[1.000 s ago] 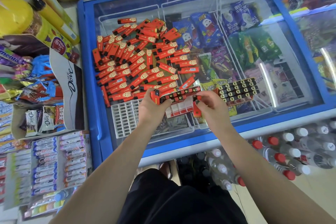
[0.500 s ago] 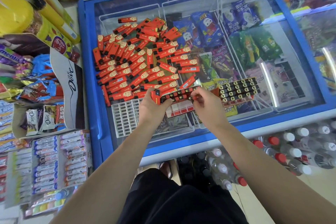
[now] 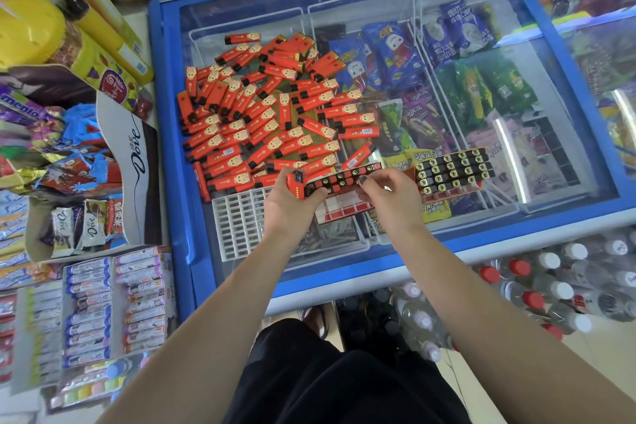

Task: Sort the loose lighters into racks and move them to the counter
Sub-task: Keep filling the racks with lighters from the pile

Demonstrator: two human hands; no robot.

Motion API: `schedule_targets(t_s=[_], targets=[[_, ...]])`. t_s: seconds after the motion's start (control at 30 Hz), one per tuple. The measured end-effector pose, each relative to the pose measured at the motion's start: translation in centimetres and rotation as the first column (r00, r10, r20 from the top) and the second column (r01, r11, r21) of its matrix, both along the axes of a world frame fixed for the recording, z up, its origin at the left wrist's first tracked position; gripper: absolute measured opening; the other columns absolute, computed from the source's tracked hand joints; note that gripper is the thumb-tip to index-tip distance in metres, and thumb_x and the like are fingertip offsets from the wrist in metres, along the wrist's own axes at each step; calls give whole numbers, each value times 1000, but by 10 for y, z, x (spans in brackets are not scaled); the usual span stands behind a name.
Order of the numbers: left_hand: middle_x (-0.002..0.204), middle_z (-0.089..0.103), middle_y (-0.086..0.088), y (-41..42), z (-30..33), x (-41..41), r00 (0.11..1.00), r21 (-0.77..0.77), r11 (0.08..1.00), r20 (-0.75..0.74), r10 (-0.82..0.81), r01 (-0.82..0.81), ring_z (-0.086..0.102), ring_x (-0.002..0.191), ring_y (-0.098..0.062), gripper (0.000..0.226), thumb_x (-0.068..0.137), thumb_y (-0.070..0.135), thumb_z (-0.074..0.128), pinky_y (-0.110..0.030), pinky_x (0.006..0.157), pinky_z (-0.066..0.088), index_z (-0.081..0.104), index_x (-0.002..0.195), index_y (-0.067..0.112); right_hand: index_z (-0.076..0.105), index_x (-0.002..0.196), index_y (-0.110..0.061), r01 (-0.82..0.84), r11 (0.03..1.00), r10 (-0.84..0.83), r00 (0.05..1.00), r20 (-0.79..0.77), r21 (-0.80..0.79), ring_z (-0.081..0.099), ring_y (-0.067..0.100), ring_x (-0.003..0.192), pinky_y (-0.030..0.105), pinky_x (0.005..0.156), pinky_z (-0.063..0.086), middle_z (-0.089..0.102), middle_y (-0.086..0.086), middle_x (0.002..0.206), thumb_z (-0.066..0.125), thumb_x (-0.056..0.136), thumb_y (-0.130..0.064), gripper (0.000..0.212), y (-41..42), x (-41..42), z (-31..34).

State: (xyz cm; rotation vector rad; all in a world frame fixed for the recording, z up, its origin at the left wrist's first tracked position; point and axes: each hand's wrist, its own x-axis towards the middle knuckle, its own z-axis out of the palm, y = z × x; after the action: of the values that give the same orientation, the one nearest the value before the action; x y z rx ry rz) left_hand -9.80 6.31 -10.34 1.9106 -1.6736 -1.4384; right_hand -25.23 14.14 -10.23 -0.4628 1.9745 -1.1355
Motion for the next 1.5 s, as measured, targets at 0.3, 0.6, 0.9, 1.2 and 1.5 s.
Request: schedule_targets(t_s=[0.3,0.6,0.9,1.2,1.5], targets=[[83,67,1,-1,-2,1,1000,14,1000,4,3,-3,49,34,1,84,91,40,78,-13,39,39,32,160,29,75,79,-25,-104,994,106,993,-48,40,77,24,87,51,92,59,78,0,80,73,87,-6,21,0,-16,0],[94,72,-2,-1,-2,1,998,41,999,-41,38,-36,56,47,-6,83,90,43,78,-21,49,46,33,158,30,50,74,-14,32,973,-19,998,-57,227,70,29,70,38,65,52,65,4,68,76,84,-39,38,-10,-8,-4],[84,72,-1,9,3,13,831,373,880,-354,429,-295,70,75,-19,15,94,35,76,-50,78,64,66,102,27,45,74,-16,-50,987,38,996,80,150,44,21,66,39,67,38,44,5,68,60,91,-45,37,-1,2,18],[93,76,-7,16,17,17,716,544,811,-476,510,-216,75,84,-25,23,98,28,72,-37,65,62,64,118,19,59,118,-28,-535,844,527,841,118,42,66,8,98,22,75,50,66,-7,109,71,92,-27,28,6,44,31],[106,75,-25,20,13,12,828,430,892,-443,344,-141,77,93,-34,36,102,39,66,-44,70,60,61,122,9,58,138,-29,-534,845,532,840,107,-16,71,18,92,26,72,56,69,3,109,68,90,-4,55,14,34,23]])
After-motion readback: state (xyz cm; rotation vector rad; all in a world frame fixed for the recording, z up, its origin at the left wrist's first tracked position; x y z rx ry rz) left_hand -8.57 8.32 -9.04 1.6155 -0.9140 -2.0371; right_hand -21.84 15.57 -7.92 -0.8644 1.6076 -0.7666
